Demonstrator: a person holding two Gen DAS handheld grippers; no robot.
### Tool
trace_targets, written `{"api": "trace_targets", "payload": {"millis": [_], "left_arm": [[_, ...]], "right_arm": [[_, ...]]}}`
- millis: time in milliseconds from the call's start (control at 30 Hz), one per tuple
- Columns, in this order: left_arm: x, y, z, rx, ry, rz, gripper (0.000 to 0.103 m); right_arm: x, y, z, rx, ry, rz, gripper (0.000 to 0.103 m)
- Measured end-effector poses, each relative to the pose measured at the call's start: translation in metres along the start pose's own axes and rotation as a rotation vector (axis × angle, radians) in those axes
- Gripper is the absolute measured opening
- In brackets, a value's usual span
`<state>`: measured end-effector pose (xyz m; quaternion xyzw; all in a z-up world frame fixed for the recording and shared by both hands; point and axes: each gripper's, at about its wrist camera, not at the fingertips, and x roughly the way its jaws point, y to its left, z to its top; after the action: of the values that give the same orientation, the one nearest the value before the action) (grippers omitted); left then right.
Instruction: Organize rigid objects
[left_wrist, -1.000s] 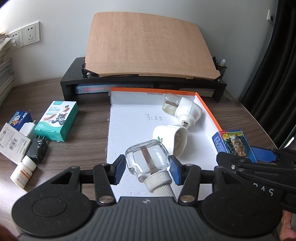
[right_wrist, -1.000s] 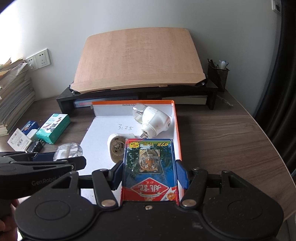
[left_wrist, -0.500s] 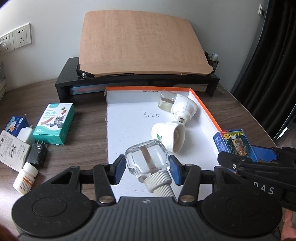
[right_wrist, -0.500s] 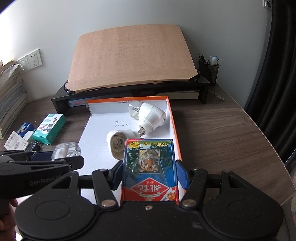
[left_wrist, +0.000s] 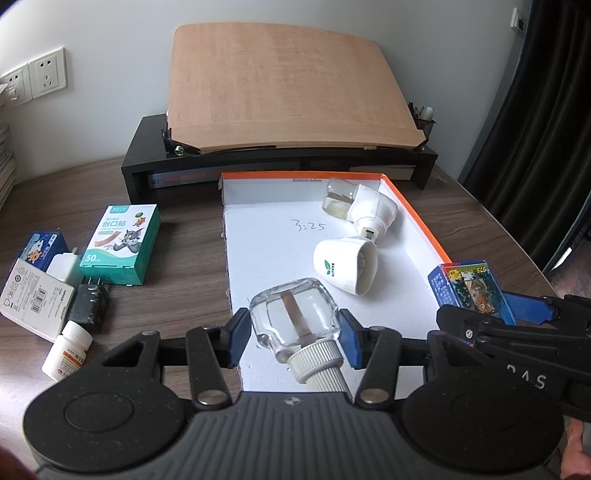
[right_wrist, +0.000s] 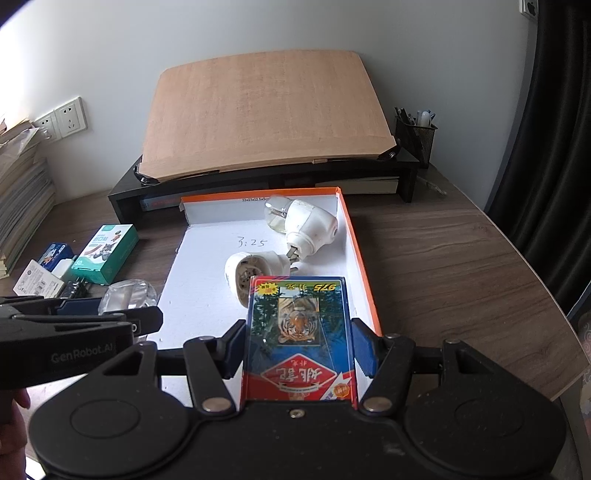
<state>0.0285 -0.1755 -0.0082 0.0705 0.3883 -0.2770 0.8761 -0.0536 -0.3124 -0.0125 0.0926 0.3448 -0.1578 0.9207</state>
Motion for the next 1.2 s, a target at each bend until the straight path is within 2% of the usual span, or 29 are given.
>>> {"api": "trace_targets", "payload": {"millis": [1200], "left_arm": [[0.003, 0.002, 0.006, -0.019, -0.009, 0.032, 0.051]], "right_arm": [[0.007, -0.003, 0.005, 0.005, -0.004, 0.003, 0.071]]}}
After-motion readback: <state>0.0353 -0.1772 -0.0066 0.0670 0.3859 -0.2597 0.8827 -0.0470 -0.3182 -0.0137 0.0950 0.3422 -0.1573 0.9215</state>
